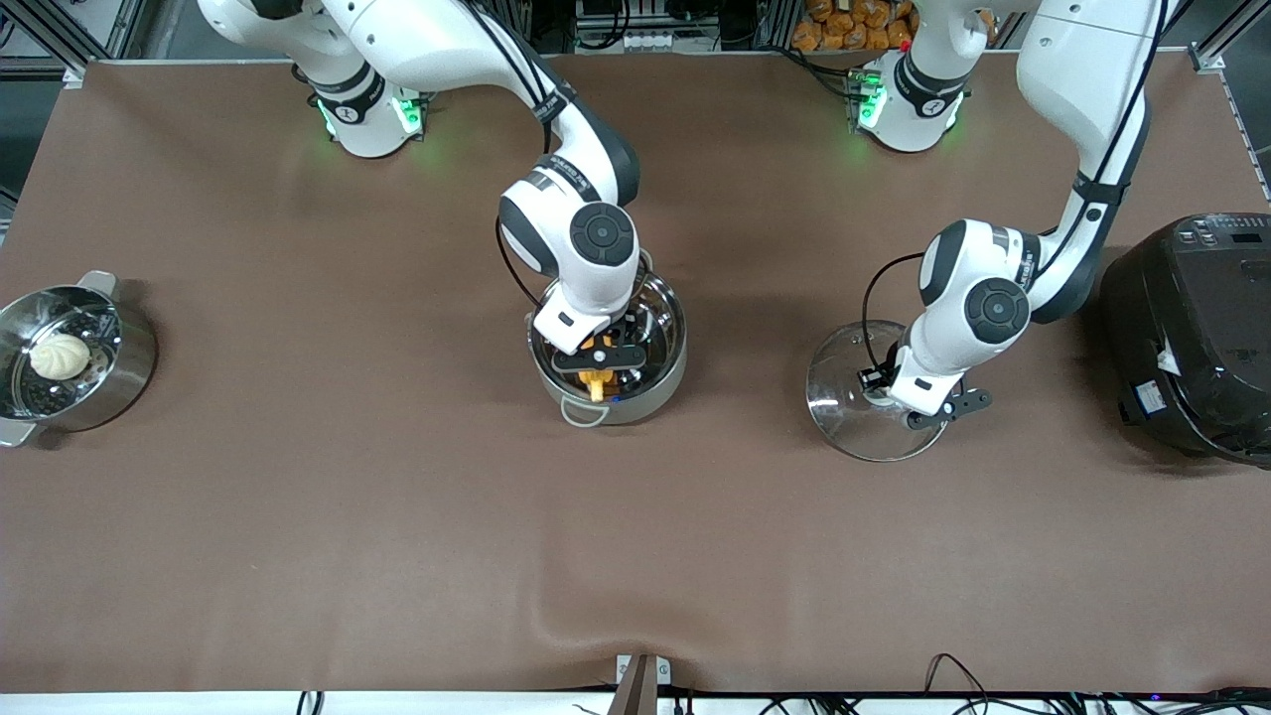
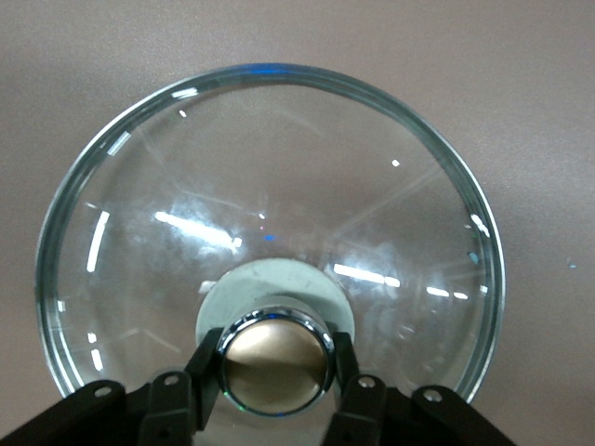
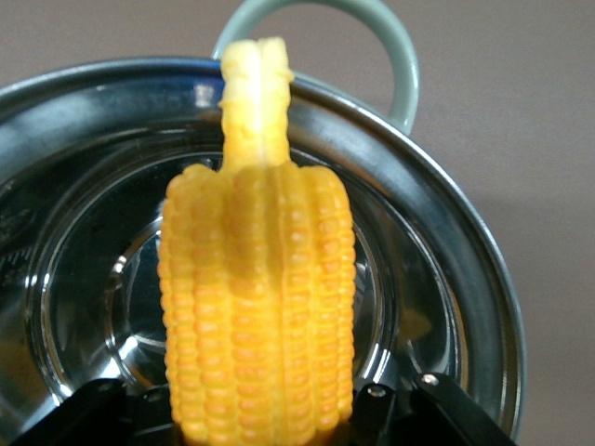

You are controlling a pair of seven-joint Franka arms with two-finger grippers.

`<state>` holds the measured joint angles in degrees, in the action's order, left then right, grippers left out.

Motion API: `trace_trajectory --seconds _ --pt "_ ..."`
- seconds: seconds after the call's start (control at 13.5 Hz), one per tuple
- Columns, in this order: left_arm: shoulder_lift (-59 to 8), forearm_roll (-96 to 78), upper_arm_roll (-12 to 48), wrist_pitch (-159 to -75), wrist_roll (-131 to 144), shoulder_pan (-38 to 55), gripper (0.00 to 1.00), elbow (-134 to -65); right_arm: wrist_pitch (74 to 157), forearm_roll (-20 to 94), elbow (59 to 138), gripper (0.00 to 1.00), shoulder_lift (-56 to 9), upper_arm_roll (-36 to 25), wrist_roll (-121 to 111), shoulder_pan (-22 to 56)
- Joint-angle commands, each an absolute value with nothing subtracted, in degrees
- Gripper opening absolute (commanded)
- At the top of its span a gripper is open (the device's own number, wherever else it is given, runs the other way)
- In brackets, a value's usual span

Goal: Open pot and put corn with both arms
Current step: 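Lower the corn into the pot while the left gripper sets the lid down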

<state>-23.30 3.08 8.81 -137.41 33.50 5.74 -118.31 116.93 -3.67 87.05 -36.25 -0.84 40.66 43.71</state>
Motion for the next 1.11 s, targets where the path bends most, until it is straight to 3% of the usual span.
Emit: trace_trajectory --seconds 0.0,0.59,1.03 --pt "-21.8 4.2 9.2 -137.1 33.7 5.2 1.0 -118.0 115.8 -6.4 85.3 1.0 -36.9 -1.3 43.5 45.1" --pt "-16.7 4.3 8.9 -132.6 33.9 3.6 1.0 -112.9 115.1 -6.5 85.2 1.0 -35.9 -1.4 46.4 45.1" --pt "-10.6 4.2 9.1 -116.1 33.9 3.5 1.0 -102.8 105.0 -5.6 82.4 1.0 -30.3 -1.4 37.4 36.5"
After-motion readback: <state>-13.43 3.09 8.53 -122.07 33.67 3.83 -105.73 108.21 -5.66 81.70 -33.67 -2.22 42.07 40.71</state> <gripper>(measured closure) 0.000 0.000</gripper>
